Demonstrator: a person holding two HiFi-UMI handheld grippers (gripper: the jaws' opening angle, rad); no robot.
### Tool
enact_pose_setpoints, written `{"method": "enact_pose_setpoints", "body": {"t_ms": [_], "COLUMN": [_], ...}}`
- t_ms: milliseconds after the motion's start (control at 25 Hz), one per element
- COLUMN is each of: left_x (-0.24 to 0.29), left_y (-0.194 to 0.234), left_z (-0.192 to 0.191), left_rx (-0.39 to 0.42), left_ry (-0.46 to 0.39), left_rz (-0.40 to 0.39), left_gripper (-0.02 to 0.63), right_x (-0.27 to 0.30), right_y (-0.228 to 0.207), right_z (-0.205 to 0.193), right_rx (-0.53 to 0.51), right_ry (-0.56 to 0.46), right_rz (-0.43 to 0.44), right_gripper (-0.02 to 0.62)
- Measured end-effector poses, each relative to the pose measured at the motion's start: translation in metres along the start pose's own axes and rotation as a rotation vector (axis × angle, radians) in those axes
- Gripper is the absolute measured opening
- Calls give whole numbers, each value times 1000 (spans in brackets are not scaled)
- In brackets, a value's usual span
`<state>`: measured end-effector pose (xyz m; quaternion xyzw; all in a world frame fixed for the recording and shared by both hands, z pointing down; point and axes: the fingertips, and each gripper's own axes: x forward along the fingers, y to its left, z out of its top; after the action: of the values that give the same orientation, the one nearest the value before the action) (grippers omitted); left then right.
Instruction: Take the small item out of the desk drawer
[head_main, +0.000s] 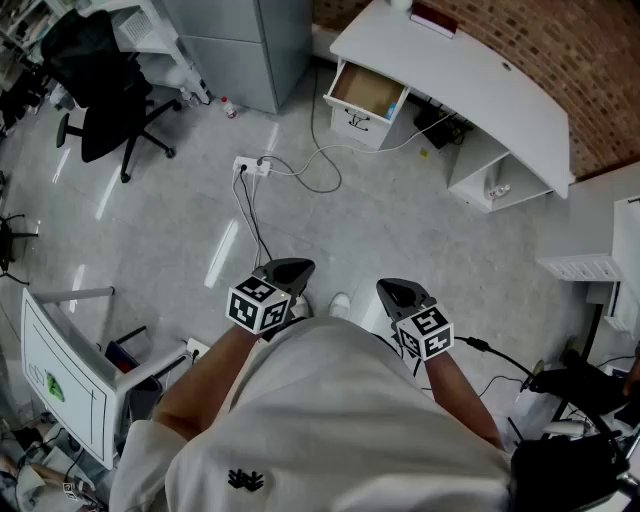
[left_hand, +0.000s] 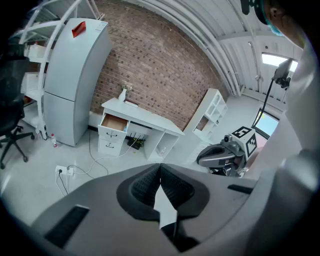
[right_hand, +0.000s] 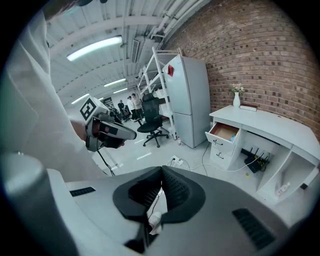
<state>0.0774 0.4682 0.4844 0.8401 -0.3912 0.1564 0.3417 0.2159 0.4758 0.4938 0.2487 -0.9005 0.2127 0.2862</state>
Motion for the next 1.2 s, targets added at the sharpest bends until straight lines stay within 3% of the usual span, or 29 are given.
{"method": "enact_pose_setpoints", "body": {"t_ms": [400, 640, 920, 1200], "left_x": [64, 81, 103, 102], "left_y": [-21, -3, 77, 195], "left_z": [42, 63, 107, 180], "left_rx": [100, 125, 132, 202], "left_ry": [37, 55, 44, 71], "left_rz": [97, 81, -5, -92], "left_gripper": [23, 23, 23, 25], "right_x": [-20, 2, 70, 170], "right_y": [-88, -116, -150, -185], "right_z": [-16, -6, 42, 136], "right_rx": [29, 60, 106, 237], "right_ry": [-2, -6, -10, -49], "right_rz": [13, 16, -75, -208], "right_gripper": [29, 29, 34, 78]}}
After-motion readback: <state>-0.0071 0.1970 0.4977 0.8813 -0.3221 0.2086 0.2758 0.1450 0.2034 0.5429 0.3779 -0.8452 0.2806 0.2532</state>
